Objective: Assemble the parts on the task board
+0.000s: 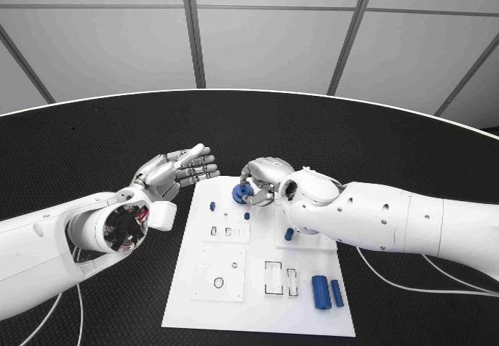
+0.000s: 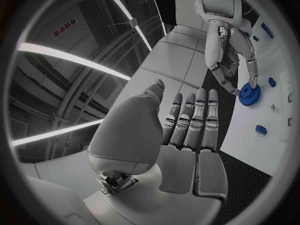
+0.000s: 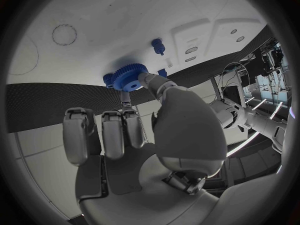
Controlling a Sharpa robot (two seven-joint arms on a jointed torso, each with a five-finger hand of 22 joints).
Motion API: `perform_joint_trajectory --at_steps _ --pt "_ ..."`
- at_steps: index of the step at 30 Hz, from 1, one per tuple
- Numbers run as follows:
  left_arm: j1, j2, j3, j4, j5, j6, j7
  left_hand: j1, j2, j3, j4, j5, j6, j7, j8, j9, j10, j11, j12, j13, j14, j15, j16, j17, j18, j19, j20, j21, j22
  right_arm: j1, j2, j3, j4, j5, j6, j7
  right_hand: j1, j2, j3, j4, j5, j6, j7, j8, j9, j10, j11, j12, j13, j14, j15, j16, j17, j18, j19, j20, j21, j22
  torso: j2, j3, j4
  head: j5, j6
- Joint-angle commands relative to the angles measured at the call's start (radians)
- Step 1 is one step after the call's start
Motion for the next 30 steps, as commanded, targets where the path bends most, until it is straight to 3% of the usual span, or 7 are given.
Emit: perform_joint_trajectory --at_steps 1,8,15,16,20,30 --pt "0.0 0.0 0.0 0.0 0.0 0.0 0.0 -0.007 0.005 -0.002 -0.001 0.004 -0.005 0.047 -0.005 -0.001 0.005 0.001 -0.007 -0.001 -0.003 -0.001 -0.006 -0.001 0.014 -0.006 0.0 -0.005 -0.001 0.0 -0.001 0.0 0.002 0.0 0.0 -0.002 -0.006 0.006 0.007 -0.001 0.007 0.01 -0.009 0.004 0.013 0.061 -0.003 -0.002 0.215 0.094 -0.004 0.004 0.216 -0.01 0.088 -0.006 0.003 0.223 0.0 -0.0001 0.0003 0.0 0.0" --pt "0.0 0.0 0.0 -0.001 0.0 0.0 0.0 -0.007 0.005 -0.002 -0.001 0.004 -0.005 0.047 -0.005 -0.001 0.005 0.001 -0.007 -0.001 -0.003 -0.001 -0.006 -0.001 0.014 -0.006 0.0 -0.005 -0.001 0.0 -0.001 0.0 -0.001 0.0 -0.002 -0.001 -0.012 0.002 0.006 0.0 0.005 0.005 -0.007 0.0 0.012 0.058 -0.002 -0.005 0.212 0.094 -0.003 0.004 0.216 -0.009 0.086 -0.005 0.001 0.221 -0.001 -0.0007 0.0011 -0.002 0.001" --pt "0.0 0.0 0.0 -0.001 0.0 0.0 -0.001 -0.007 0.006 -0.002 -0.001 0.004 -0.004 0.047 -0.006 -0.002 0.008 0.001 -0.01 0.0 -0.002 0.0 -0.009 0.0 0.013 -0.005 0.0 -0.006 -0.004 0.0 0.005 0.0 -0.006 0.0 0.023 0.007 -0.064 -0.033 -0.025 0.015 -0.041 -0.042 0.012 -0.037 -0.003 0.043 0.016 -0.022 0.197 0.093 0.012 0.004 0.215 -0.009 0.086 0.008 -0.001 0.219 0.0 -0.0001 -0.0002 -0.001 0.002" --pt "0.0 0.001 0.0 -0.001 0.0 0.0 -0.001 -0.007 0.006 -0.002 -0.001 0.004 -0.004 0.047 -0.006 -0.002 0.008 0.001 -0.01 0.0 -0.002 0.0 -0.009 0.0 0.013 -0.005 0.0 -0.006 -0.004 0.0 0.006 0.0 -0.007 0.0 0.028 0.007 -0.075 -0.038 -0.036 0.02 -0.063 -0.053 0.014 -0.046 -0.006 0.038 0.019 -0.027 0.192 0.093 0.015 0.003 0.214 -0.009 0.085 0.011 -0.002 0.218 0.0 -0.0004 -0.0001 -0.001 0.002" --pt "0.0 0.0 0.0 -0.001 0.0 0.0 -0.002 -0.007 0.006 -0.002 -0.001 0.004 -0.004 0.047 -0.006 -0.002 0.008 0.001 -0.01 0.0 -0.002 0.0 -0.009 0.0 0.013 -0.005 0.0 -0.006 -0.004 0.0 0.007 0.0 -0.009 0.0 0.043 0.005 -0.085 -0.039 -0.055 0.028 -0.087 -0.074 0.021 -0.066 -0.013 0.028 0.024 -0.038 0.182 0.093 0.02 0.004 0.216 -0.008 0.084 0.016 -0.003 0.217 0.0 -0.0003 0.0005 -0.002 0.0" --pt "0.0 0.0 0.0 -0.001 0.0 0.0 -0.004 -0.007 0.006 -0.002 -0.001 0.004 -0.004 0.047 -0.006 -0.002 0.007 0.001 -0.011 0.0 -0.002 0.0 -0.009 0.0 0.013 -0.005 0.0 -0.007 -0.004 0.0 0.005 0.0 -0.013 0.0 0.06 0.001 -0.091 -0.037 -0.06 0.033 -0.087 -0.073 0.021 -0.068 -0.013 0.028 0.025 -0.038 0.183 0.094 0.021 0.004 0.217 -0.008 0.084 0.017 -0.003 0.217 0.0 0.0002 -0.0002 -0.002 -0.002"
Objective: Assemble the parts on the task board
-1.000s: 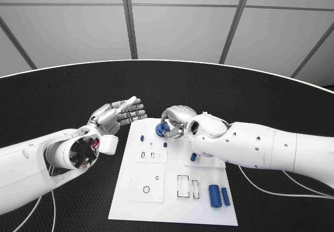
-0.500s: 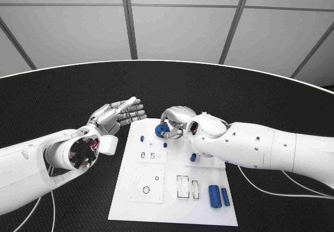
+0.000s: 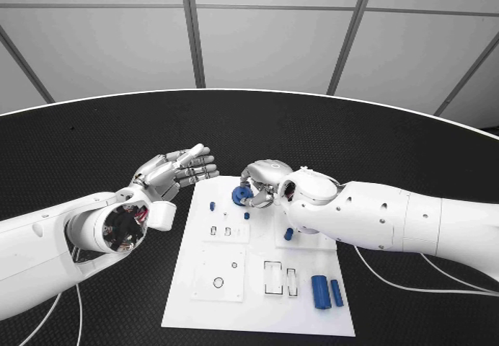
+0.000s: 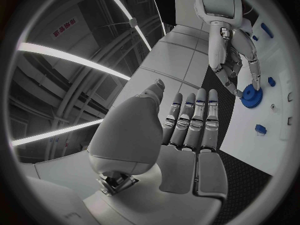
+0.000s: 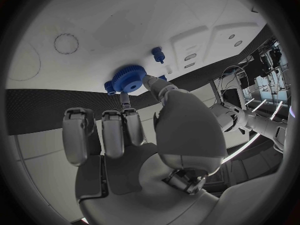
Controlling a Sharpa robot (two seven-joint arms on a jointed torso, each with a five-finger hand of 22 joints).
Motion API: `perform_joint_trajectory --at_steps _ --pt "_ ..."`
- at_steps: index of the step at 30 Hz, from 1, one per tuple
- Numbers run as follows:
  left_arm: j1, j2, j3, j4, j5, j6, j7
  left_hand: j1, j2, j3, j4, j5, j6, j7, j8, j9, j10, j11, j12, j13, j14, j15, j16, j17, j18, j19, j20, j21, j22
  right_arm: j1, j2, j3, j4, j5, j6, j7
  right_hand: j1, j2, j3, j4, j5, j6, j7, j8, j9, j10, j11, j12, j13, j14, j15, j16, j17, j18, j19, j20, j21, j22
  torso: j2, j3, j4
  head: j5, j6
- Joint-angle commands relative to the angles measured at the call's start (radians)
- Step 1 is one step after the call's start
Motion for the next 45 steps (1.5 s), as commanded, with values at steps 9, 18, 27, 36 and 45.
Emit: perform_joint_trajectory --at_steps 9,18,27,36,45 --pt "0.0 0.001 0.0 -0.001 0.0 0.0 0.0 -0.007 0.007 -0.002 -0.001 0.004 -0.005 0.047 -0.007 -0.001 0.007 0.001 -0.004 -0.001 -0.003 0.0 -0.003 0.0 0.013 -0.005 0.0 -0.007 -0.002 0.0 -0.003 0.0 -0.006 0.0 -0.001 -0.006 -0.012 0.001 -0.01 0.008 0.004 -0.002 0.002 -0.002 0.0 0.029 0.011 -0.002 0.183 0.093 0.008 0.005 0.218 -0.01 0.083 0.009 -0.003 0.217 0.0 0.0008 -0.0005 -0.002 0.0" --pt "0.0 0.001 0.0 -0.003 0.0 0.0 0.0 -0.007 0.007 -0.002 -0.001 0.004 -0.005 0.047 -0.007 -0.001 0.007 0.001 -0.004 -0.001 -0.003 0.0 -0.003 0.0 0.013 -0.005 0.0 -0.007 -0.002 0.0 -0.011 0.0 -0.006 0.0 0.026 -0.006 -0.021 0.004 -0.018 0.016 0.015 0.001 0.002 -0.005 0.0 0.032 0.011 0.002 0.187 0.094 0.009 0.006 0.221 -0.011 0.084 0.01 0.0 0.221 -0.001 0.0001 -0.0008 -0.003 -0.002" --pt "0.0 0.0 0.0 -0.004 0.0 0.0 0.0 -0.007 0.007 -0.002 -0.001 0.004 -0.005 0.047 -0.007 -0.001 0.007 0.001 -0.004 -0.001 -0.003 0.0 -0.003 0.0 0.013 -0.005 0.0 -0.007 -0.002 0.0 -0.032 -0.001 0.007 0.02 0.029 -0.001 -0.03 0.007 -0.025 0.024 0.018 0.01 0.0 -0.004 0.001 0.04 0.01 0.01 0.194 0.094 0.008 0.007 0.225 -0.012 0.086 0.01 0.002 0.224 -0.002 -0.0003 -0.0016 -0.003 -0.004" --pt "0.0 -0.002 0.0 -0.008 0.0 0.001 -0.001 -0.007 0.007 -0.002 -0.001 0.004 -0.005 0.047 -0.007 -0.001 0.007 0.001 -0.004 -0.001 -0.003 0.0 -0.003 0.0 0.013 -0.005 0.0 -0.007 -0.002 0.0 -0.087 -0.001 0.053 0.028 -0.057 0.01 -0.031 0.012 -0.027 0.027 0.034 0.018 -0.002 -0.003 0.002 0.045 0.008 0.016 0.199 0.095 0.007 0.007 0.226 -0.012 0.086 0.009 0.003 0.225 -0.004 0.0002 -0.0015 -0.004 -0.003" --pt "0.0 0.0 0.0 -0.015 0.0 0.004 -0.001 -0.007 0.007 -0.002 -0.001 0.004 -0.005 0.047 -0.007 -0.001 0.007 0.001 -0.004 -0.001 -0.003 0.0 -0.003 0.0 0.013 -0.005 0.0 -0.007 -0.002 0.0 -0.228 -0.001 0.172 0.078 -0.146 0.06 -0.026 0.017 -0.026 0.027 0.04 0.035 -0.006 0.001 0.004 0.049 0.005 0.02 0.203 0.093 0.003 0.005 0.22 -0.012 0.086 0.007 0.001 0.223 -0.007 0.0015 -0.0023 -0.009 0.0"
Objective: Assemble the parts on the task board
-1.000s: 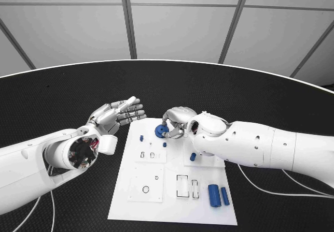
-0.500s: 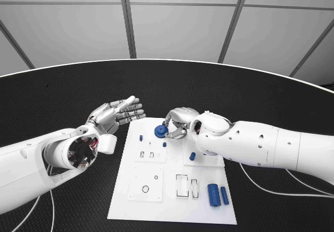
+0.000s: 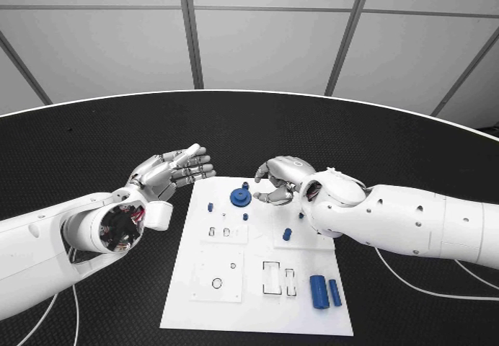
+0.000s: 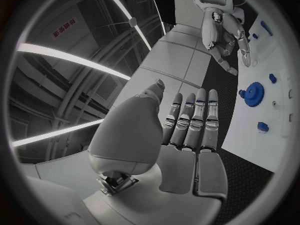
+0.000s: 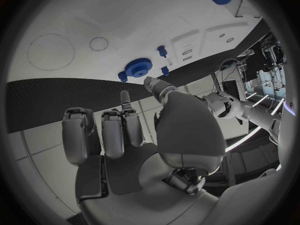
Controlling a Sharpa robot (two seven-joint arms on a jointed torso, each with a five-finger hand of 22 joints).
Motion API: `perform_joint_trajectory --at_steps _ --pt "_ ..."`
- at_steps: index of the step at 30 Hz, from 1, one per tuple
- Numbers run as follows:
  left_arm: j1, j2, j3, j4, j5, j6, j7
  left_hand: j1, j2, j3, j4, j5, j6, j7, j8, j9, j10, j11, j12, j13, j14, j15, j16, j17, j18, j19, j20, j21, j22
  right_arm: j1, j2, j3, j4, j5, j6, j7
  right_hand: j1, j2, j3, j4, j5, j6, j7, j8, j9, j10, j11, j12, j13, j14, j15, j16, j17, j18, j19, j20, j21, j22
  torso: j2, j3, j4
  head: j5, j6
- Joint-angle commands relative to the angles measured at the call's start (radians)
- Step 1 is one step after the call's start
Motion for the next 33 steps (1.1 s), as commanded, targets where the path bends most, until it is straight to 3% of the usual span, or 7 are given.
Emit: perform_joint_trajectory --at_steps 1,8,13,15,22,28,33 --pt "0.0 0.002 0.0 -0.004 0.0 0.001 0.0 -0.007 0.007 -0.002 -0.001 0.004 -0.005 0.047 -0.007 -0.001 0.007 0.001 -0.004 -0.001 -0.003 0.0 -0.003 0.0 0.013 -0.005 0.0 -0.007 -0.001 0.0 -0.101 0.0 0.051 0.096 -0.05 0.072 0.012 0.007 0.008 -0.007 0.003 0.01 0.001 0.002 0.0 0.045 -0.003 0.0 0.2 0.095 -0.002 0.001 0.216 -0.011 0.087 0.002 -0.001 0.22 -0.006 0.0015 -0.0031 -0.003 0.0" --pt "0.0 0.008 0.0 -0.014 0.0 0.004 -0.001 -0.007 0.008 -0.001 -0.001 0.004 -0.006 0.048 -0.008 -0.002 0.006 0.002 -0.007 -0.001 -0.003 0.0 -0.005 0.0 0.013 -0.005 0.0 -0.008 -0.003 0.0 -0.251 -0.002 0.073 0.327 -0.104 0.26 0.063 0.001 0.026 -0.045 -0.04 0.001 0.003 -0.016 -0.005 0.032 -0.001 -0.016 0.185 0.092 -0.008 -0.005 0.202 -0.009 0.082 -0.005 -0.009 0.211 -0.015 0.0079 -0.0102 -0.007 -0.001" --pt "-0.001 0.014 0.0 -0.024 0.0 0.008 -0.001 -0.007 0.008 -0.001 -0.001 0.004 -0.006 0.048 -0.008 -0.002 0.006 0.002 -0.007 -0.001 -0.003 0.0 -0.005 0.0 0.013 -0.005 0.0 -0.008 -0.003 -0.003 -0.322 -0.007 0.054 0.404 -0.112 0.343 0.075 -0.004 0.025 -0.056 -0.043 0.006 0.0 -0.017 -0.005 0.035 -0.003 -0.013 0.187 0.093 -0.012 -0.004 0.205 -0.01 0.084 -0.007 -0.006 0.215 -0.018 0.0177 -0.0147 -0.021 -0.001" --pt "-0.001 0.015 0.0 -0.027 0.0 0.009 -0.001 -0.007 0.008 -0.001 -0.001 0.004 -0.006 0.048 -0.008 -0.002 0.006 0.002 -0.007 -0.001 -0.003 0.0 -0.005 0.0 0.013 -0.005 0.0 -0.008 -0.003 -0.014 -0.34 -0.008 0.045 0.418 -0.113 0.362 0.078 -0.006 0.025 -0.058 -0.043 0.007 0.0 -0.017 -0.005 0.035 -0.003 -0.013 0.188 0.093 -0.013 -0.004 0.205 -0.01 0.084 -0.008 -0.006 0.215 -0.02 0.0258 -0.018 -0.026 -0.003" --pt "-0.004 0.017 -0.001 -0.034 0.0 0.013 -0.001 -0.007 0.008 -0.001 -0.001 0.004 -0.006 0.048 -0.008 -0.002 0.006 0.002 -0.007 -0.001 -0.003 0.0 -0.005 0.0 0.013 -0.005 0.0 -0.008 -0.003 -0.056 -0.347 -0.011 -0.014 0.437 -0.109 0.396 0.089 -0.008 0.027 -0.067 -0.044 0.004 0.0 -0.022 -0.006 0.038 -0.005 -0.01 0.19 0.094 -0.012 -0.002 0.212 -0.011 0.087 -0.009 -0.003 0.22 -0.021 0.0402 -0.0216 -0.04 -0.005" --pt "-0.005 0.018 -0.001 -0.034 0.0 0.014 -0.001 -0.006 0.008 -0.001 -0.001 0.004 -0.005 0.048 -0.008 -0.002 0.007 0.002 -0.008 0.0 -0.003 0.0 -0.006 0.0 0.013 -0.005 0.0 -0.008 -0.003 -0.086 -0.325 -0.011 -0.051 0.44 -0.103 0.392 0.093 -0.01 0.027 -0.071 -0.045 -0.001 0.001 -0.027 -0.008 0.036 -0.005 -0.012 0.188 0.095 -0.01 -0.001 0.214 -0.011 0.087 -0.009 -0.002 0.221 -0.018 0.0453 -0.0177 -0.043 -0.006" --pt "-0.005 0.017 -0.001 -0.034 0.0 0.014 -0.001 -0.006 0.008 -0.001 -0.002 0.004 -0.005 0.048 -0.008 -0.002 0.008 0.002 -0.008 0.0 -0.003 0.0 -0.006 0.0 0.013 -0.004 0.0 -0.008 -0.003 -0.1 -0.308 -0.011 -0.068 0.44 -0.105 0.374 0.094 -0.011 0.026 -0.072 -0.046 -0.008 0.004 -0.033 -0.01 0.035 -0.003 -0.014 0.187 0.095 -0.006 -0.001 0.215 -0.011 0.087 -0.007 -0.003 0.22 -0.016 0.0453 -0.0155 -0.044 -0.008"
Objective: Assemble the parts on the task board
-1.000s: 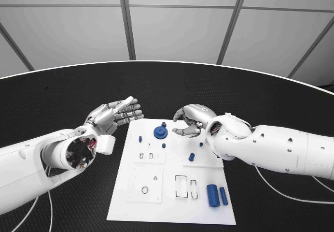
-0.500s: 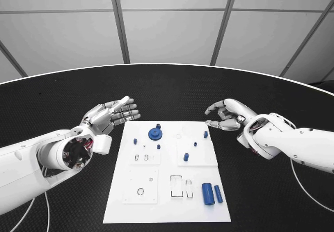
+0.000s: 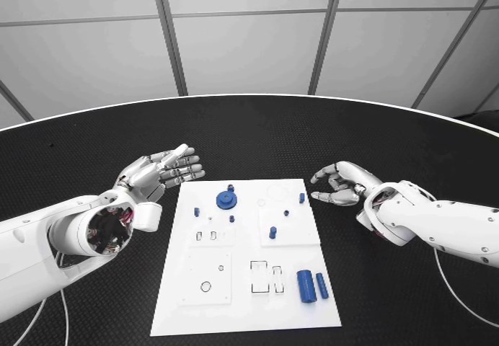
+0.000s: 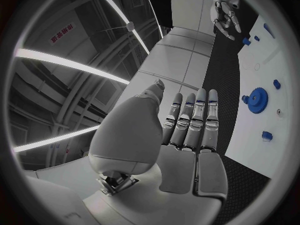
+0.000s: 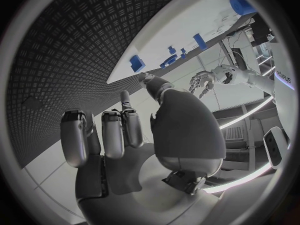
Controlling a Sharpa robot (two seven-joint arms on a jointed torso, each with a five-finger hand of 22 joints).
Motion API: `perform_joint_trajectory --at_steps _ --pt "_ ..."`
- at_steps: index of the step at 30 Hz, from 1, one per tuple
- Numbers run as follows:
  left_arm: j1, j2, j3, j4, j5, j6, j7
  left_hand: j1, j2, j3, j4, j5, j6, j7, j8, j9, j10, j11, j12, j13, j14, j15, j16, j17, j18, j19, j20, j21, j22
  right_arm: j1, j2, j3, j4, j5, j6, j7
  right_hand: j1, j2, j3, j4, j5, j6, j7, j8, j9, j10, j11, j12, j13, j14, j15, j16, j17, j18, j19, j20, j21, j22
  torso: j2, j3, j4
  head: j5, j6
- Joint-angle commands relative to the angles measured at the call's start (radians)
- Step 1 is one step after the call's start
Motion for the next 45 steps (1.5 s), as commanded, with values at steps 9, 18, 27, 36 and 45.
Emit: perform_joint_trajectory --at_steps 9,18,27,36,45 --pt "0.0 0.0 0.0 0.001 0.0 -0.002 0.0 -0.002 0.004 -0.001 -0.002 0.004 -0.005 0.048 -0.003 -0.001 0.008 0.002 -0.004 0.0 -0.003 0.0 -0.006 0.0 0.013 -0.004 0.0 -0.004 -0.002 -0.013 0.031 0.0 -0.014 0.0 0.001 -0.061 0.007 0.002 -0.015 -0.005 -0.03 -0.043 0.012 -0.033 -0.01 0.029 0.008 -0.007 0.181 0.098 0.015 0.004 0.226 -0.011 0.082 0.01 0.004 0.218 0.003 -0.0035 0.0073 0.0 -0.005" --pt "0.0 0.0 0.0 -0.002 0.0 -0.003 0.0 -0.002 0.004 -0.001 -0.002 0.004 -0.005 0.048 -0.003 -0.001 0.008 0.002 -0.004 0.0 -0.003 0.0 -0.006 0.0 0.013 -0.004 0.0 -0.004 -0.002 -0.019 0.035 0.0 0.0 0.0 0.025 -0.066 0.007 0.002 -0.017 -0.005 -0.034 -0.043 0.012 -0.034 -0.01 0.028 0.009 -0.008 0.18 0.098 0.015 0.004 0.226 -0.011 0.082 0.01 0.003 0.217 0.001 -0.0033 0.0039 0.002 -0.007" --pt "0.0 0.001 0.0 -0.005 0.0 -0.003 0.0 -0.002 0.004 -0.001 -0.002 0.004 -0.005 0.048 -0.003 -0.001 0.008 0.002 -0.004 0.0 -0.003 0.0 -0.006 0.0 0.013 -0.004 0.0 -0.004 -0.002 -0.021 0.036 0.0 0.007 0.0 0.028 -0.065 0.008 0.005 -0.018 -0.004 -0.03 -0.036 0.014 -0.031 -0.009 0.03 0.01 -0.005 0.183 0.098 0.016 0.005 0.228 -0.011 0.082 0.012 0.004 0.218 0.001 -0.0029 0.0047 -0.001 -0.004" --pt "0.0 0.003 0.0 -0.007 0.0 -0.001 -0.001 -0.002 0.004 -0.001 -0.002 0.004 -0.005 0.048 -0.003 -0.001 0.008 0.002 -0.004 0.0 -0.003 0.0 -0.006 0.0 0.013 -0.004 0.0 -0.004 -0.002 -0.021 0.047 0.0 0.0 0.0 0.026 -0.072 0.009 0.011 -0.018 -0.003 -0.023 -0.028 0.014 -0.029 -0.007 0.033 0.01 -0.002 0.186 0.099 0.018 0.005 0.23 -0.011 0.083 0.013 0.005 0.22 0.002 -0.0048 0.0082 -0.001 -0.004" --pt "-0.001 0.003 0.0 -0.006 0.0 -0.001 -0.002 -0.002 0.004 -0.001 -0.002 0.004 -0.005 0.048 -0.003 -0.001 0.008 0.002 -0.004 0.0 -0.003 0.0 -0.006 0.0 0.013 -0.004 0.0 -0.004 -0.002 -0.022 0.06 0.0 -0.008 0.0 0.033 -0.079 0.012 0.02 -0.014 -0.002 -0.021 -0.009 0.013 -0.022 -0.005 0.039 0.009 0.005 0.192 0.099 0.017 0.006 0.233 -0.012 0.085 0.014 0.007 0.223 0.003 -0.0051 0.005 0.005 -0.005"
